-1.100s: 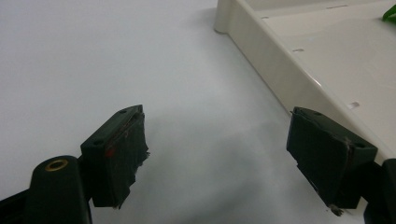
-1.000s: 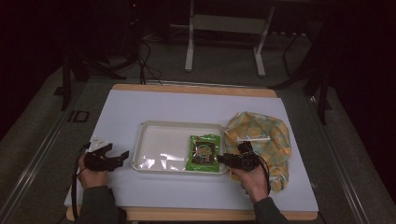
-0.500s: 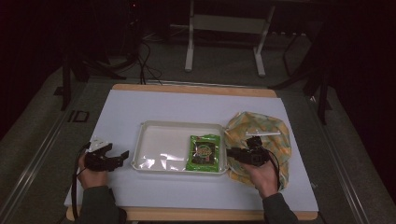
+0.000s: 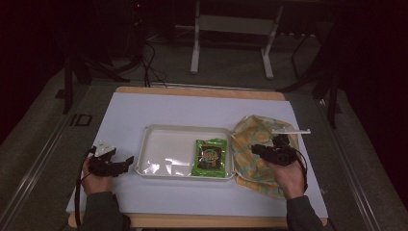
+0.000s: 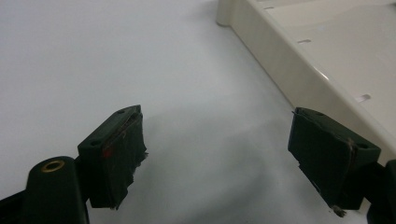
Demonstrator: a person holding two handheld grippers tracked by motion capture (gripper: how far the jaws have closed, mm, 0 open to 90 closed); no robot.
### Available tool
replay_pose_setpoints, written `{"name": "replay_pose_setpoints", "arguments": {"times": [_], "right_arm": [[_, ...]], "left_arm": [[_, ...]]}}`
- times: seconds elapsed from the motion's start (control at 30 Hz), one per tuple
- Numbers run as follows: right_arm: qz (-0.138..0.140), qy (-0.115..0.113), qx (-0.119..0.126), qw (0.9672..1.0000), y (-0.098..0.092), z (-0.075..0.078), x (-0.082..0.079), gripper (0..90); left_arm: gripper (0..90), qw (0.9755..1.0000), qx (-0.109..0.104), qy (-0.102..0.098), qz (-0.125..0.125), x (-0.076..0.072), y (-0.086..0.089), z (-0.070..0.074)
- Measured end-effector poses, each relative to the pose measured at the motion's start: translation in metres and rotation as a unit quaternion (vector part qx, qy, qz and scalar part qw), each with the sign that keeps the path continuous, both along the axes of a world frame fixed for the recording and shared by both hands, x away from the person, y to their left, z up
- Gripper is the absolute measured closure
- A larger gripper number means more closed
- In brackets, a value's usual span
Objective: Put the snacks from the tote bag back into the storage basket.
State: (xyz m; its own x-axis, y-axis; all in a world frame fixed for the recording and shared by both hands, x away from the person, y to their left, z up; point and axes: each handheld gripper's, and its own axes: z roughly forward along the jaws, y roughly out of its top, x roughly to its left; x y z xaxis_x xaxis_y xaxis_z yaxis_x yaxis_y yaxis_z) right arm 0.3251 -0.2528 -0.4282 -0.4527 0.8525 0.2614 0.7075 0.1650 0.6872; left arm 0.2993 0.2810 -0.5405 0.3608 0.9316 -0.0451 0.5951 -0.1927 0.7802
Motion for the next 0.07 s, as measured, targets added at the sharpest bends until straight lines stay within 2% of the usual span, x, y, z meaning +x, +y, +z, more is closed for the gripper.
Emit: {"name": "replay_pose_setpoints", "arguments": {"times": [0.07], "right_arm": [[-0.006, -0.002, -0.002, 1.0000, -0.0062, 0.0023, 0.0001, 78.0]], "left_arm": [[18.6, 0.9999, 0.006, 0.006, 0.007, 0.0012, -0.0008, -0.0004]]}}
